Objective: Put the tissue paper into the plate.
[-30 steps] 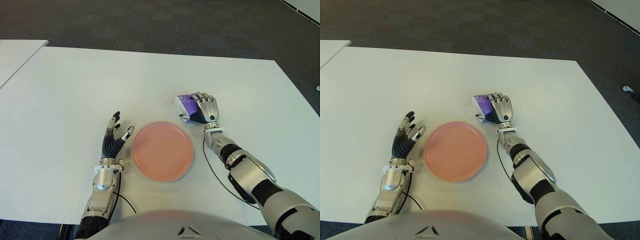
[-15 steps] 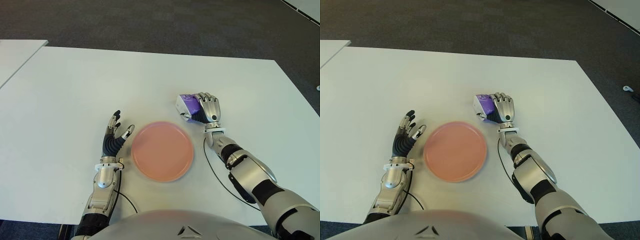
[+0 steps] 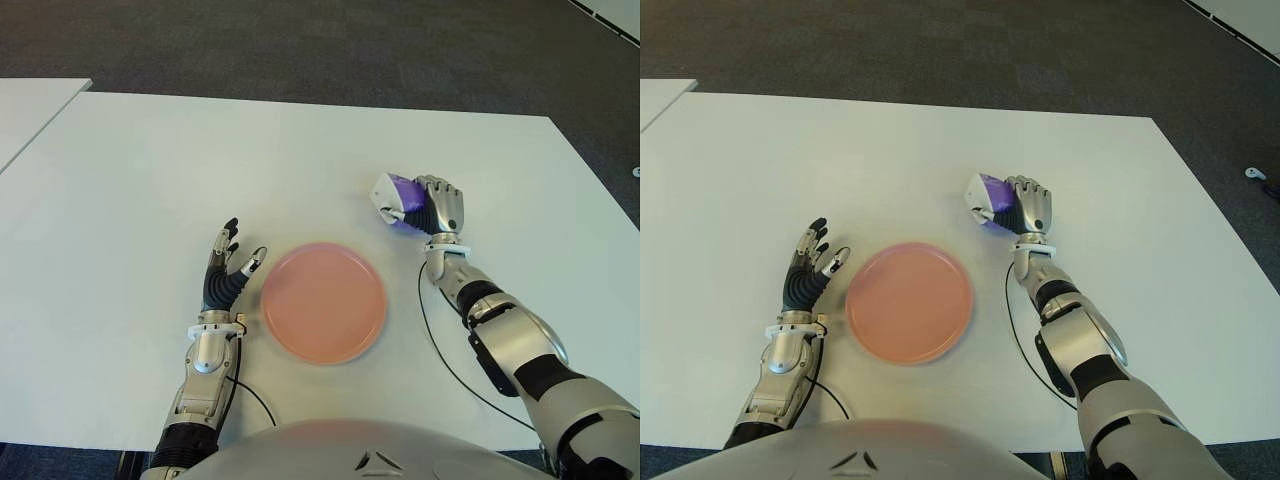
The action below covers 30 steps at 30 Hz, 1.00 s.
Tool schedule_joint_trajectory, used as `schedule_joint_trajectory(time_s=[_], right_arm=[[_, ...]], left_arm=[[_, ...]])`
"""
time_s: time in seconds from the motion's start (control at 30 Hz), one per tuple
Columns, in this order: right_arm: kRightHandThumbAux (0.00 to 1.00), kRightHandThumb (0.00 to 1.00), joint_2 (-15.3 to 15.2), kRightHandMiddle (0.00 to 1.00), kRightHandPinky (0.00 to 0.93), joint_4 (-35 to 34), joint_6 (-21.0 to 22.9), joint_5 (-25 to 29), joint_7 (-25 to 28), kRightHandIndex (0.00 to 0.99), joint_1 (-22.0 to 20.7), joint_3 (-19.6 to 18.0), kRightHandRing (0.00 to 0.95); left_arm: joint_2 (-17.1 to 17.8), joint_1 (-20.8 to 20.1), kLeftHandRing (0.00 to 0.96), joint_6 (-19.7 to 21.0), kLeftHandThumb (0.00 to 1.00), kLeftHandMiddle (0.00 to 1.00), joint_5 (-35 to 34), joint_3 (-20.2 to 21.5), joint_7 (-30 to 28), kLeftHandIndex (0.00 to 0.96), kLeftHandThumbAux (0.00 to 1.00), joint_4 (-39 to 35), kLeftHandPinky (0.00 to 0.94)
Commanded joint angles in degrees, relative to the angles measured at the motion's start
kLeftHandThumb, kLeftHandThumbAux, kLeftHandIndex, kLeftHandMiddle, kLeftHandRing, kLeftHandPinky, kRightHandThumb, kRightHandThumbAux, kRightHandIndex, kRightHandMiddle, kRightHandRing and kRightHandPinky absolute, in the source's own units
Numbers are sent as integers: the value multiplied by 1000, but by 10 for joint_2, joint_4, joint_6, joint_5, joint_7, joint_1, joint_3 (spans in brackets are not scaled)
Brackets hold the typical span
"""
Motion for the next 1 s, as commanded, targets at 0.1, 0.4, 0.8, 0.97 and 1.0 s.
schedule_joint_trajectory(time_s=[0.1,0.4,0.8,0.97,1.0], right_arm=[[679,855,-13,536,837,-56,-42,46,23,397,-40,-51,869],[679,855,-27,533,776,-161,-76,121,129,397,-33,-122,869],[677,857,-33,529,716,-442,22,139,283,404,35,-169,866],[676,858,-33,530,716,-512,45,141,331,406,57,-182,863],[676,858,-33,529,718,-526,48,143,341,406,62,-184,861]], left_arm=[[2,6,0,15,0,0,3,3,0,0,518,13,0],[4,2,0,9,0,0,-2,4,-6,0,524,18,0],[7,-10,0,-2,0,0,-6,4,-9,0,525,36,0],[7,-13,0,2,0,0,-6,3,-8,0,522,37,0],[6,-13,0,3,0,0,-6,2,-8,0,521,35,0]])
